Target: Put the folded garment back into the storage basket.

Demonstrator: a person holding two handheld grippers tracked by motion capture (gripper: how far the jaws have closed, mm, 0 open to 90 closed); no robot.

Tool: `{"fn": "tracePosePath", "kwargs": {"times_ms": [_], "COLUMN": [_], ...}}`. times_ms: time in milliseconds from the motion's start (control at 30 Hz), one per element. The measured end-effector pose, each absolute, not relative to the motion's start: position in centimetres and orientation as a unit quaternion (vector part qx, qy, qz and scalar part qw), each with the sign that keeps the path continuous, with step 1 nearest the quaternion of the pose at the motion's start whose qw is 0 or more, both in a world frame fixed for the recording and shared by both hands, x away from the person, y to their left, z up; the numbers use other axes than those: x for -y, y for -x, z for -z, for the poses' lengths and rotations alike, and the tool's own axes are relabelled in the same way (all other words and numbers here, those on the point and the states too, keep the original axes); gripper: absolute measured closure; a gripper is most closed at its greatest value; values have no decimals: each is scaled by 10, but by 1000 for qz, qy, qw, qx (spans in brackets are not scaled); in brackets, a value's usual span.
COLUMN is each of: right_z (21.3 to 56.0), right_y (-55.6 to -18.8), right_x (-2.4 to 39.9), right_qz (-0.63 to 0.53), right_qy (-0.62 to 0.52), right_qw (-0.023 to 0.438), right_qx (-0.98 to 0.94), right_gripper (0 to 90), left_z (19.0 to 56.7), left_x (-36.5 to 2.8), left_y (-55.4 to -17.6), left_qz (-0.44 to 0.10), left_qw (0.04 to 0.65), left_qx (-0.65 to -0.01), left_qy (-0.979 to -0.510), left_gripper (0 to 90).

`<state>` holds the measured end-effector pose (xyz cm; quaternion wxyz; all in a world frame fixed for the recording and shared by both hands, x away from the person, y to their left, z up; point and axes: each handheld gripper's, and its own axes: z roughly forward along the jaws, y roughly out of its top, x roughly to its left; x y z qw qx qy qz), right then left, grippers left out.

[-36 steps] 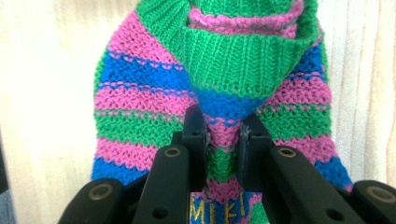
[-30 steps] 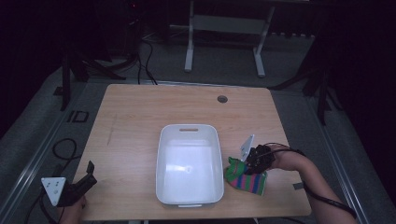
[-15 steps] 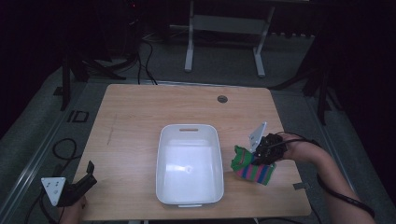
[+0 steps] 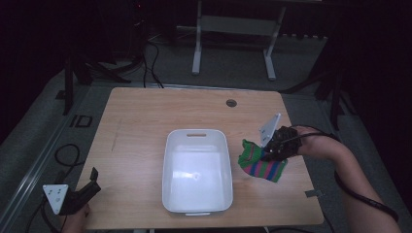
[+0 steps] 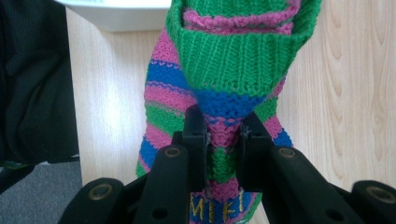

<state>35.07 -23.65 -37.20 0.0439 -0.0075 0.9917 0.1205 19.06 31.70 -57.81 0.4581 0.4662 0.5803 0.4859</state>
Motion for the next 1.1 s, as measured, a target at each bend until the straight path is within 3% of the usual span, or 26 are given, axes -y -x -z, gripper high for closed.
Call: {"fn": "tracePosePath", "kwargs": {"times_ms": [1100], "right_z": [350], "right_y": [-342], "right_x": [118], "right_qz": [-114], "right_qy": [89], "right_qw": [47], "right_qx": [-988], "right_gripper": [768], "left_z": [578], "left_x": [-318], "left_y": [-190], "left_qz": [-483], "left_qw": [461], "left_qx": [-581], "left_qy": [-465], "left_gripper": [22]}}
